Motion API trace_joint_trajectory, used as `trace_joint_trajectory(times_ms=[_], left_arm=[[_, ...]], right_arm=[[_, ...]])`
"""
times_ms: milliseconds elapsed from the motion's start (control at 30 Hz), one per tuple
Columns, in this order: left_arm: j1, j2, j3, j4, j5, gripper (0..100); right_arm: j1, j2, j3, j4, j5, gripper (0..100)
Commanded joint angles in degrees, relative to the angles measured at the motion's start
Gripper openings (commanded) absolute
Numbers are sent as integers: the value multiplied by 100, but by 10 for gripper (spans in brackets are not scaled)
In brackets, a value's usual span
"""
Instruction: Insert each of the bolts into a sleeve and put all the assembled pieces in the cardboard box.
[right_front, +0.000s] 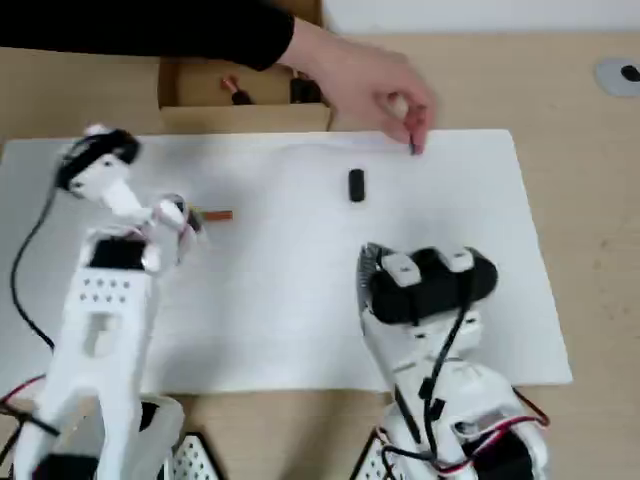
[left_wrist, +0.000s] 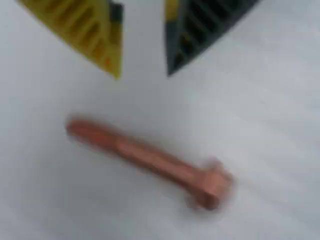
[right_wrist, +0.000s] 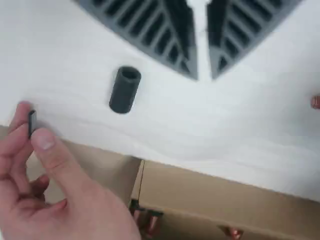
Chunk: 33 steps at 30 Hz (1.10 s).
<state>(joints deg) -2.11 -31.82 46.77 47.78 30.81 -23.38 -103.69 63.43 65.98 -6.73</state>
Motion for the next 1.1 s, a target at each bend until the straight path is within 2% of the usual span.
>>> trace_joint_trajectory(times_ms=[0,133,300,367,600,767,867,1067], left_arm=[[-413,207,-554,-53,563,74],[-624,242,-448,-35,571,74],[-738,198,-308,-527,536,5],[-756,198,-299,-686,589,8],[-712,251,-158,-1433,2013,9],[-695,259,404,-2470,2778,8],[-580,259,738,-2822,2936,8],[-492,259,835,-2892,3112,7]], right_arm=[[-48,-637,13,-18,-18,11],[-48,-637,48,-18,-18,11],[-48,-637,145,-9,-18,11],[-48,-637,207,-18,-18,11],[4,-602,321,-53,-9,10],[514,-602,347,-62,-9,10],[822,-593,356,-62,-9,10],[927,-593,365,-44,-9,10]])
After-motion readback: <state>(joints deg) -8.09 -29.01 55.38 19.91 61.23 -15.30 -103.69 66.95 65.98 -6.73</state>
